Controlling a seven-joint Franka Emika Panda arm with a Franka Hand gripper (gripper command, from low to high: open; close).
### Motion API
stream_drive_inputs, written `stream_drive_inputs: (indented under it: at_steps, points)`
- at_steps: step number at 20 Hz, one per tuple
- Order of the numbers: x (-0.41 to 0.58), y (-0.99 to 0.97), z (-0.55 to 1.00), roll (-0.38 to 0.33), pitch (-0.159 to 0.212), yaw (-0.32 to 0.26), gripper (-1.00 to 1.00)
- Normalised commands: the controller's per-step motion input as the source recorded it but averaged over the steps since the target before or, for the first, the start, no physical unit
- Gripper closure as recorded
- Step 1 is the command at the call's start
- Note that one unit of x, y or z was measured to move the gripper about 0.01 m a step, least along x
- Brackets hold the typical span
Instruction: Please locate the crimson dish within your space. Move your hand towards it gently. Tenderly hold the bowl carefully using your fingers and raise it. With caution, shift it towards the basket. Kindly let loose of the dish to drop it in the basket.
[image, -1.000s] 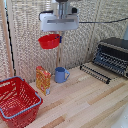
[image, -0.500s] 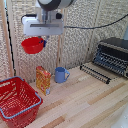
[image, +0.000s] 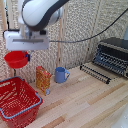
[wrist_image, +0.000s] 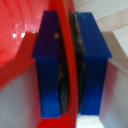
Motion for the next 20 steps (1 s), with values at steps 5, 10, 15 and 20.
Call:
stream_drive_inputs:
  at_steps: [5, 10, 15, 20]
  points:
    - [0.037, 0.50, -0.54, -0.158, 0.015, 0.074, 1.00]
    - [-0.010, 0.37, -0.27, -0.090, -0.012, 0.061, -1.00]
    - [0.239, -0.38, 0.42, -0.001, -0.073, 0.076, -1.00]
    - [0.259, -0.42, 0.73, -0.003, -0.153, 0.098, -1.00]
